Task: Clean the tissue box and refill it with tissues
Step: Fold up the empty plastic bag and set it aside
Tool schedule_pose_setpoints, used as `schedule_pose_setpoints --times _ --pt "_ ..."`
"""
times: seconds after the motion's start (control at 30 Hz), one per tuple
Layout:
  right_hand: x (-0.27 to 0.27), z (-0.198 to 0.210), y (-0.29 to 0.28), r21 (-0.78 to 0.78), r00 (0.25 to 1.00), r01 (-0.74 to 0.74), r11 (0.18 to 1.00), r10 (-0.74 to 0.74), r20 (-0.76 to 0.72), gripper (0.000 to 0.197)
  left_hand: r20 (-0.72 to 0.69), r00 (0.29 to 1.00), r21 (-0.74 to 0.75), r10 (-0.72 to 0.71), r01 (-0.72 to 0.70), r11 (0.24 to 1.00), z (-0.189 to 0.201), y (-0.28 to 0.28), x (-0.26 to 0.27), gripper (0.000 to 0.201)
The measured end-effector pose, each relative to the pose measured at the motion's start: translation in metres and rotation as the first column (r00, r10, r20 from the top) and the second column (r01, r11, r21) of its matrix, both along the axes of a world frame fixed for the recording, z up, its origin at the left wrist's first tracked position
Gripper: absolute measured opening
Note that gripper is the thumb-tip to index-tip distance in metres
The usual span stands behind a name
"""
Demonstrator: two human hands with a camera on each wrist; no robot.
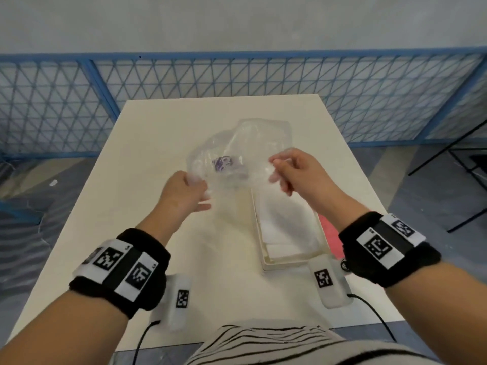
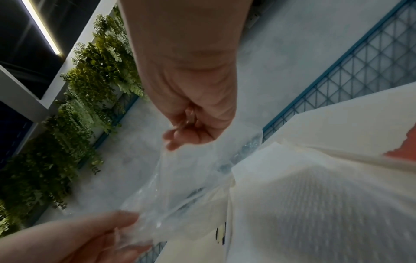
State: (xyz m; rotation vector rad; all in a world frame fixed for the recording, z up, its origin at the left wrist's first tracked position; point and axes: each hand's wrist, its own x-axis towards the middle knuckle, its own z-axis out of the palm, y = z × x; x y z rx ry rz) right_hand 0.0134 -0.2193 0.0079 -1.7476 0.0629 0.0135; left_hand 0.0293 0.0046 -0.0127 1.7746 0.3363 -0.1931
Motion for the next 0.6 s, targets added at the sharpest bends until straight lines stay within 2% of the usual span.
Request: schedule_pose_setpoints --times 0.1,0.17,0.3,0.43,0.53,0.6 --pt "0.014 0.007 -0.030 -0.014 0.966 0.255 0.967 -0.254 0.055 0.020 0.151 0.978 -0.071 0.143 -0.133 0.989 0.003 0.024 0.010 0.007" --pt "0.020 0.010 -0.050 0.009 0.942 0.333 0.943 -0.333 0.045 0.022 0.197 0.954 -0.164 0.224 -0.193 0.967 0.009 0.039 0.014 0.011" --pt "0.027 0.015 -0.077 0.084 0.901 0.426 0.901 -0.430 0.046 0.025 0.220 0.946 -0.346 0.239 -0.154 0.926 0.021 0.053 0.020 0.012" --pt "0.027 0.013 -0.102 0.080 0.873 0.479 0.874 -0.484 0.054 0.025 0.188 0.957 -0.623 0.223 -0.060 0.780 0.031 0.057 0.017 0.014" --pt "0.021 0.005 -0.113 0.071 0.869 0.487 0.870 -0.491 0.062 0.025 0.174 0.956 -0.662 0.236 -0.064 0.747 0.030 0.054 0.009 0.029" --pt "0.017 -0.001 -0.117 0.060 0.870 0.488 0.871 -0.491 0.048 0.026 0.172 0.946 -0.595 0.275 -0.123 0.794 0.026 0.057 0.006 0.035"
